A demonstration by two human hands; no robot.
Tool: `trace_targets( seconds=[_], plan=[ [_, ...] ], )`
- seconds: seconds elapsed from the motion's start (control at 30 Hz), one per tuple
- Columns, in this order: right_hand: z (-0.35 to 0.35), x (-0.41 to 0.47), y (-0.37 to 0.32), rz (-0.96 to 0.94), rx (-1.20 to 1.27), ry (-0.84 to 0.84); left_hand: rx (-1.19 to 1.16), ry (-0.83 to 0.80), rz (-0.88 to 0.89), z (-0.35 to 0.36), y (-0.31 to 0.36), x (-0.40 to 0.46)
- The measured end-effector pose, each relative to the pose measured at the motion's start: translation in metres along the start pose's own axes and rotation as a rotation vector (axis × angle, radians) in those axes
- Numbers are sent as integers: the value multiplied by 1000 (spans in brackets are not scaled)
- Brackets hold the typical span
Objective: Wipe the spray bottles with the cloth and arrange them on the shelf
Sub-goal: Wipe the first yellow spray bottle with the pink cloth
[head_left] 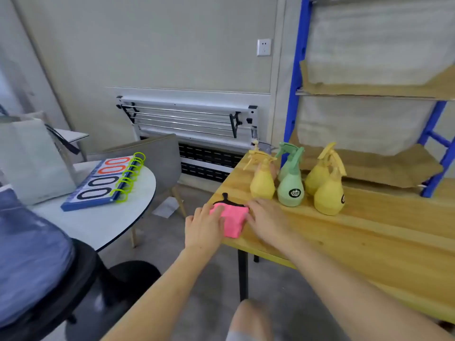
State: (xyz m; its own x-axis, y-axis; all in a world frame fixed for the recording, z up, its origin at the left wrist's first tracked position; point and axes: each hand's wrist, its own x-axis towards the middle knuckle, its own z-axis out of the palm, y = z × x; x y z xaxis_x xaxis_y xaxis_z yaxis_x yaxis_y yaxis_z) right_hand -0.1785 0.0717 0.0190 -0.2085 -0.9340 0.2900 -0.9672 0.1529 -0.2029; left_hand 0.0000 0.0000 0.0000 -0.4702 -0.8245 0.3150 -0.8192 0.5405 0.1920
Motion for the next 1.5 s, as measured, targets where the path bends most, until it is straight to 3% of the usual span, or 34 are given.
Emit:
trace_targets(
  seconds=[0.23, 0.43, 0.63, 1.1, 1.27, 1.4, 1.5],
  plan=[
    [22, 22, -15, -109, 57, -142, 53, -50, 2, 15, -19, 3],
    [24, 7, 5, -107, 80, -93, 18, -76, 44, 12, -8, 3],
    [8, -35, 46, 8, 52, -29, -82, -80, 157, 19, 36, -3],
    [-69, -167, 173, 434, -127, -1, -338, -166, 438, 49, 209, -13],
    [-90, -204, 204, 613, -315, -37, -408, -170, 428, 52, 240, -4],
    [-92, -205, 211, 587, -342, -42, -420, -135, 387, 49, 253, 11],
    [-89, -198, 217, 457, -223, 6, -483, -81, 339, 47, 258, 24]
  ],
)
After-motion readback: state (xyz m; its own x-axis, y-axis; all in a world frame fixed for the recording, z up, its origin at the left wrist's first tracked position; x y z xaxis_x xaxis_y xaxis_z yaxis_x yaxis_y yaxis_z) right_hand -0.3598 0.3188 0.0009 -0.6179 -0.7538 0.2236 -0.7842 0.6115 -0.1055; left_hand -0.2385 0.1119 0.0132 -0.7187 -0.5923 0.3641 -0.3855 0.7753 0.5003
